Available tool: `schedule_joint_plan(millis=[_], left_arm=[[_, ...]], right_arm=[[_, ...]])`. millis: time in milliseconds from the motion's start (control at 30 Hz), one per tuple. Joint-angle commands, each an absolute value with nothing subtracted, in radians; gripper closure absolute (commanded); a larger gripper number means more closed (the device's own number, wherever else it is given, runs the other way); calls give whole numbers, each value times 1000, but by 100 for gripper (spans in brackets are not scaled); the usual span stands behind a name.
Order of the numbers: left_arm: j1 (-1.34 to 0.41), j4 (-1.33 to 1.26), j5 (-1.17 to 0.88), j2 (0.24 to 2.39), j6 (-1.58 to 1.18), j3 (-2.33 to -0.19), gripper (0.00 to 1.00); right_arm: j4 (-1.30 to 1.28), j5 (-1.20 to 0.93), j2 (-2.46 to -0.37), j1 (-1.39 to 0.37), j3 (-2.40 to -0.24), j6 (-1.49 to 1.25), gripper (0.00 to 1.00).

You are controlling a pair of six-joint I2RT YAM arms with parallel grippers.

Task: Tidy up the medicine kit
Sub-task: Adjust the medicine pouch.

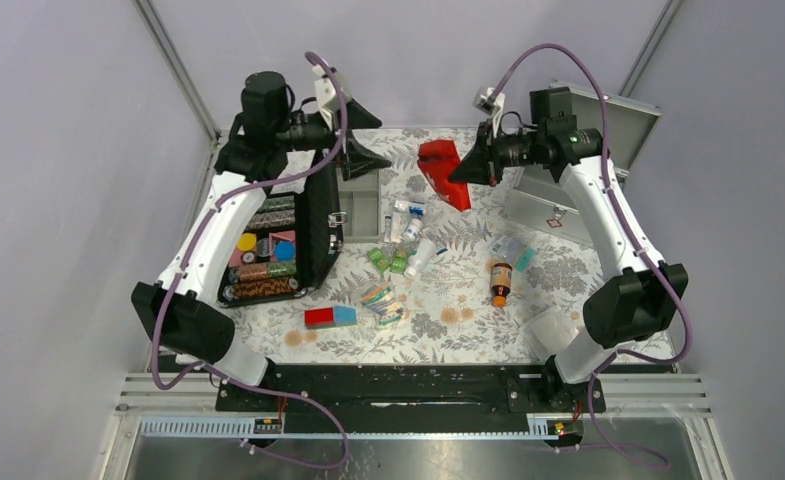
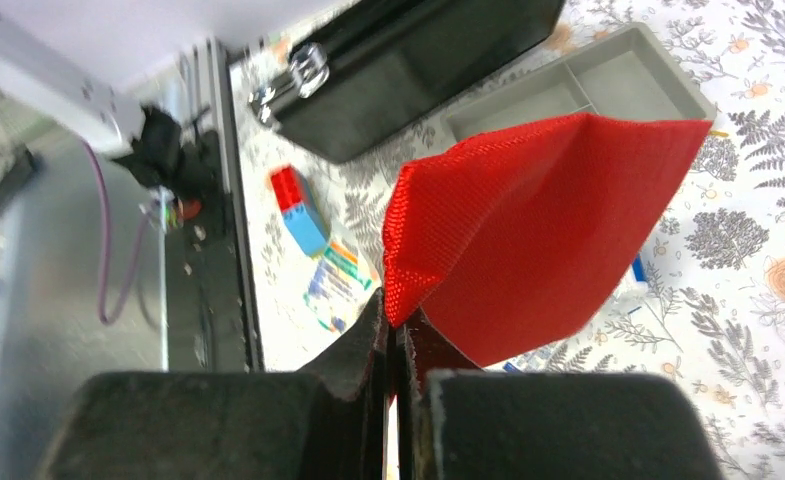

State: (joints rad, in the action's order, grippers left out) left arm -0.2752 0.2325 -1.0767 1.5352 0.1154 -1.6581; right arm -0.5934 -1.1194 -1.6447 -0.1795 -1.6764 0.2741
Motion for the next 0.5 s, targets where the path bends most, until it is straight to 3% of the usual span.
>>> schedule_joint_plan(millis=[0, 300, 467], left_arm=[[-343, 553, -1028, 1537, 573, -1730, 7], [-479, 609, -970, 1571, 784, -1687, 6], [-516, 658, -972, 1594, 826, -1693, 12]], right_arm=[[-1003, -1040, -1579, -239, -1824, 767, 100], [-1378, -907, -1642, -353, -2030, 1203, 100], [-1274, -835, -1605, -370, -1970, 1162, 100]])
